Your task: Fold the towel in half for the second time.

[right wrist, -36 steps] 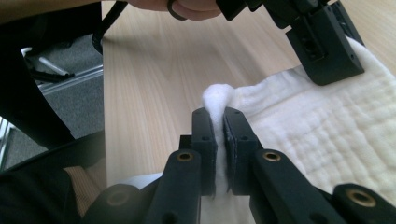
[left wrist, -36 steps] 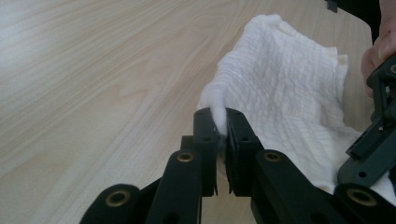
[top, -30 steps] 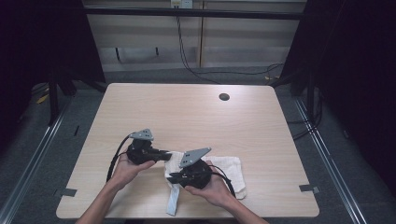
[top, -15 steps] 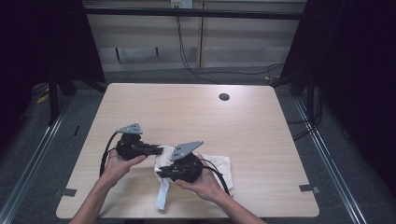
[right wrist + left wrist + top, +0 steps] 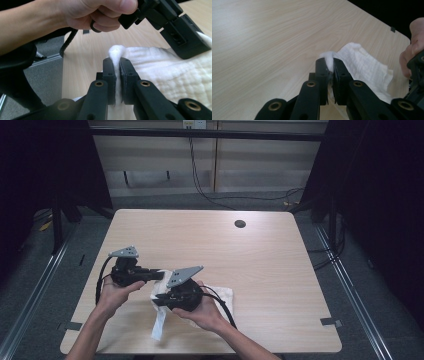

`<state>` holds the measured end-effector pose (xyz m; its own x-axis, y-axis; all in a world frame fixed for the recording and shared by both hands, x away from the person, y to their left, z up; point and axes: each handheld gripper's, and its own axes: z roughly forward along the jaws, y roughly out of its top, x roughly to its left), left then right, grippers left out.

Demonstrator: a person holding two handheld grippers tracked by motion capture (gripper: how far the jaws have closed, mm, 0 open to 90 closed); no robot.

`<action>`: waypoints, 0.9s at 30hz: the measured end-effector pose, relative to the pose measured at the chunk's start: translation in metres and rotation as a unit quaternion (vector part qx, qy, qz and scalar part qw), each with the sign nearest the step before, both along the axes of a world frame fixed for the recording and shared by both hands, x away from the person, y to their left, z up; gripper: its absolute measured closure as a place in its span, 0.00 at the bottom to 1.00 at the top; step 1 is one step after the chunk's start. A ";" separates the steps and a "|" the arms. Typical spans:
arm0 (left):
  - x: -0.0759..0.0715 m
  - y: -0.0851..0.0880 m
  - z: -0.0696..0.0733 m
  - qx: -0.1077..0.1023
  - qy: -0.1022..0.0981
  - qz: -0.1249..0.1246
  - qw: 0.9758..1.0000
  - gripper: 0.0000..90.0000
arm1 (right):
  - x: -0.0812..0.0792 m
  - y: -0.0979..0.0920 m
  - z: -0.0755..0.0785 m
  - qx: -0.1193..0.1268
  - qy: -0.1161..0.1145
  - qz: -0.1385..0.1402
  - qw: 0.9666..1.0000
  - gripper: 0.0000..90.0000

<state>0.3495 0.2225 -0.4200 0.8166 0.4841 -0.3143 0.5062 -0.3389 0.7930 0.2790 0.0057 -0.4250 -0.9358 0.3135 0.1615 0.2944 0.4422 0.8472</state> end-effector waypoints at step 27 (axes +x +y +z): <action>0.001 -0.087 -0.006 0.026 0.004 -0.060 0.998 0.94 | -0.024 -0.069 0.007 -0.003 -0.012 -0.065 0.998 0.94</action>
